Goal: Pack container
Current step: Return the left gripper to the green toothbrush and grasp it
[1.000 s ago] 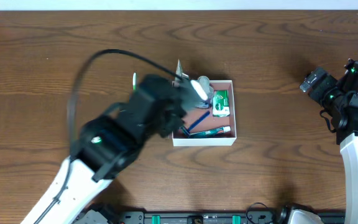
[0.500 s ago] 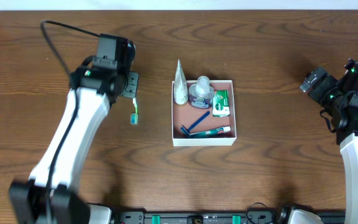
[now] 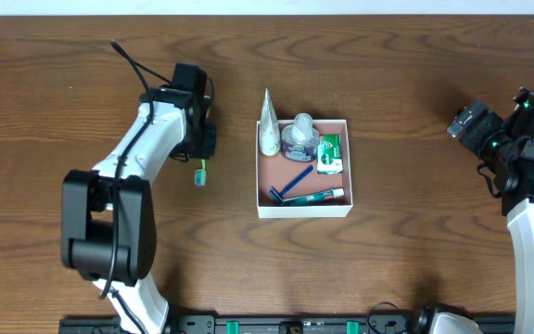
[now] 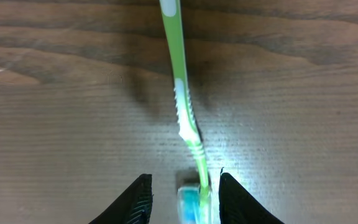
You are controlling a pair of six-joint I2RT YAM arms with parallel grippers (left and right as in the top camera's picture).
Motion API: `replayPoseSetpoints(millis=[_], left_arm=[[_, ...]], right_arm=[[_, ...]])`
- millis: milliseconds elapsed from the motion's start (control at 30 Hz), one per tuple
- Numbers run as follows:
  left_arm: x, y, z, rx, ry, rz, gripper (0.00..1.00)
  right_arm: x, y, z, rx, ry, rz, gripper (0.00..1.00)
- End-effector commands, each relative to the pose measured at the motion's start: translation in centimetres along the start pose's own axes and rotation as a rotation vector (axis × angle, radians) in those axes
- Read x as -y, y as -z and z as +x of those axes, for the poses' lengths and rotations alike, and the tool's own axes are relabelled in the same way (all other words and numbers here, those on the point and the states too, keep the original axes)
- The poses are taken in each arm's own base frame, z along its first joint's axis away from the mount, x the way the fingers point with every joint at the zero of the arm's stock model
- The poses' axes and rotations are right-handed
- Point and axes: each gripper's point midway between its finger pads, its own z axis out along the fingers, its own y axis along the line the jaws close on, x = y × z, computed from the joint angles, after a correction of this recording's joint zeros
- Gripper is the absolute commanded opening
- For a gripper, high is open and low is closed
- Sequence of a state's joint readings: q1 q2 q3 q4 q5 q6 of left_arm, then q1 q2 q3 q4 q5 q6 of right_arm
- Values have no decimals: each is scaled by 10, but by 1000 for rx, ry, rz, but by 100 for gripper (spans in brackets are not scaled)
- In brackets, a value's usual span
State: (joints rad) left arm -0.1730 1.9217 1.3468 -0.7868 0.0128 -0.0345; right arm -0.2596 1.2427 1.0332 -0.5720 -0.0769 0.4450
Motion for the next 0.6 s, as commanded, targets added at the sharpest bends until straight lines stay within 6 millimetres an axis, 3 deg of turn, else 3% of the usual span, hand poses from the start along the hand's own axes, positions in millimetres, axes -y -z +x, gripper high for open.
replayPoseSetpoints(millis=[0, 233, 567], left_arm=[[0, -18, 7, -45, 38, 0, 36], [0, -45, 8, -80, 55, -5, 36], [2, -54, -5, -34, 61, 2, 37]], right_arm=[[2, 2, -5, 12, -20, 8, 99], [2, 2, -4, 12, -20, 7, 99], [2, 2, -4, 12, -20, 7, 99]])
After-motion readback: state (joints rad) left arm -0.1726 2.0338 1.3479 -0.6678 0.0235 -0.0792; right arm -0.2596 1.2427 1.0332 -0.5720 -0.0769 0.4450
